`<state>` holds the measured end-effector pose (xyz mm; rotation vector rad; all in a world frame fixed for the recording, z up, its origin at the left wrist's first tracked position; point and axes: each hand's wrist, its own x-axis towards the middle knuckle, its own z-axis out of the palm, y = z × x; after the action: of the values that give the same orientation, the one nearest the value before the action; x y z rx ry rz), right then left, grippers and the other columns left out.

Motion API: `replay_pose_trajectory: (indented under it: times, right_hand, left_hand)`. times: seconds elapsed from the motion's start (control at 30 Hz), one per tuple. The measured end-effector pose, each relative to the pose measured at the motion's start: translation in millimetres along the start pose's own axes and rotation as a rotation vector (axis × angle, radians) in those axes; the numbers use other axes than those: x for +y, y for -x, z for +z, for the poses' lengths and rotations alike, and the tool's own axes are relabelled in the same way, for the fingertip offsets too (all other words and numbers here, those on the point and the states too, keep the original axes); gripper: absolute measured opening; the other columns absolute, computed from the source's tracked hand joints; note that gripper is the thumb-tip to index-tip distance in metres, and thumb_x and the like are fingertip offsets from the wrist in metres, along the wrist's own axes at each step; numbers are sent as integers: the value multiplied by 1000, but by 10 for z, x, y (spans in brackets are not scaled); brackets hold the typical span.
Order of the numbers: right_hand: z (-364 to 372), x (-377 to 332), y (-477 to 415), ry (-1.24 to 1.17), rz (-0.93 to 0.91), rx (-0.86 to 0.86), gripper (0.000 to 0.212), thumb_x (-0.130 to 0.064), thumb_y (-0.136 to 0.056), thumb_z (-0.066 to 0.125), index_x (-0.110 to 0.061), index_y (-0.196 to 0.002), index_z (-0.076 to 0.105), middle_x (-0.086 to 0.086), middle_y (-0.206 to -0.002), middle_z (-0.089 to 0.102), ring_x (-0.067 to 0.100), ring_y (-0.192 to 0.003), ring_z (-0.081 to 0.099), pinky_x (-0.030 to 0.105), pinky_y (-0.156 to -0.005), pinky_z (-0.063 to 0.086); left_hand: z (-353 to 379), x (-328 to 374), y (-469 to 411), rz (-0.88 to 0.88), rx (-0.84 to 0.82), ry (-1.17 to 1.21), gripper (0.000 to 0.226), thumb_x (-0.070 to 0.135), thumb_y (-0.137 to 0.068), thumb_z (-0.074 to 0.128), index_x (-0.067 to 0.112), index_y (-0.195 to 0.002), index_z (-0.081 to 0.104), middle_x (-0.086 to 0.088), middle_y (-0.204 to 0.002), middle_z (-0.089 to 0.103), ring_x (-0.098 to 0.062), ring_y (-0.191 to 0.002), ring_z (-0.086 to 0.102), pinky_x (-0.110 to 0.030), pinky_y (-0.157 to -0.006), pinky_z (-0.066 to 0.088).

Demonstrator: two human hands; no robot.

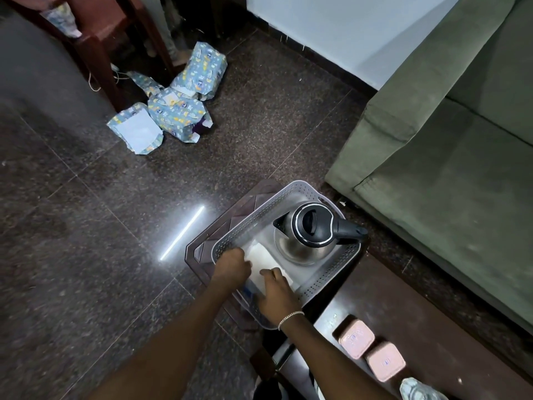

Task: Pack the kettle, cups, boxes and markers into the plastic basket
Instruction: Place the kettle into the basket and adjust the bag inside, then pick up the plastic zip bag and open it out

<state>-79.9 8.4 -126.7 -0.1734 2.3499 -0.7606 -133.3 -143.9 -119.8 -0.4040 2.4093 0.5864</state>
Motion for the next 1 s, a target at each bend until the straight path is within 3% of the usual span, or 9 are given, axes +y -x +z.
replay_pose_trajectory:
  times: [0.17, 0.27, 0.4, 0.5, 0.6, 0.67, 0.87, 0.93, 1.0]
  right_hand:
    - [-35, -105, -51, 61, -62, -12, 49, -26, -76, 69, -13, -119, 49, 9, -120, 47, 36, -109, 53, 45, -88, 48]
    - [-66, -150, -19, 32, -81, 48, 39, -14, -75, 62, -12, -113, 52, 11, -114, 53, 38, -105, 56, 45, -85, 46]
    - [-122, -165, 82, -45, -56, 140, 28, -15, -80, 56, -8, -107, 56, 16, -110, 63, 39, -103, 59, 44, -82, 49]
    - [-194, -168, 176, -135, -25, 180, 22, -14, -85, 57, -5, -106, 60, 17, -107, 68, 38, -100, 61, 42, -81, 50]
    - [-316, -169, 282, -269, 4, 203, 10, -15, -90, 56, -7, -96, 59, 19, -92, 68, 32, -84, 60, 42, -76, 50]
    - [-404, -162, 378, -333, 2, 199, 11, -19, -91, 58, -8, -92, 54, 17, -81, 62, 30, -75, 53, 42, -73, 49]
    - [-627, -73, 772, -450, -69, 204, 12, -23, -88, 61, -18, -99, 62, 2, -85, 70, 18, -78, 65, 37, -74, 56]
    - [-666, -20, 931, -498, -97, 256, 17, -19, -86, 62, -24, -102, 64, -6, -84, 71, 5, -75, 65, 25, -71, 54]
    - [-738, 48, 1123, -524, -101, 337, 38, -16, -85, 64, -33, -118, 59, -17, -84, 69, -3, -76, 66, 11, -70, 49]
  left_hand:
    - [-75, -25, 33, 33, -30, 187, 28, 20, -97, 60, -7, -100, 64, -29, -104, 69, -40, -100, 66, -40, -79, 49]
    - [-105, -55, 96, 52, -16, 331, 24, 21, -96, 66, -3, -95, 68, -21, -91, 72, -32, -87, 69, -39, -75, 50]
    - [-128, -89, 200, 49, -37, 642, 30, 26, -91, 77, 0, -83, 64, -9, -70, 68, -17, -60, 65, -27, -58, 51]
    - [-111, -80, 309, 40, -124, 841, 38, 16, -86, 82, -13, -101, 62, -26, -83, 68, -31, -74, 69, -45, -72, 61]
    - [-45, -29, 461, 71, -196, 914, 30, 0, -83, 81, -13, -103, 63, -22, -87, 67, -28, -81, 68, -36, -75, 64]
    - [20, -2, 582, 99, -187, 938, 14, -7, -83, 79, -3, -88, 66, -13, -78, 66, -20, -74, 64, -27, -70, 61]
    - [147, 210, 995, 119, -155, 970, 24, -1, -89, 75, 13, -70, 73, -2, -61, 67, -9, -53, 60, -17, -55, 51]
    - [166, 313, 1113, 128, -157, 978, 25, -1, -88, 76, 15, -68, 74, -4, -61, 66, -11, -54, 58, -19, -56, 51]
    - [170, 458, 1237, 148, -152, 978, 27, -1, -88, 77, 15, -66, 74, -4, -61, 67, -11, -54, 58, -19, -57, 52]
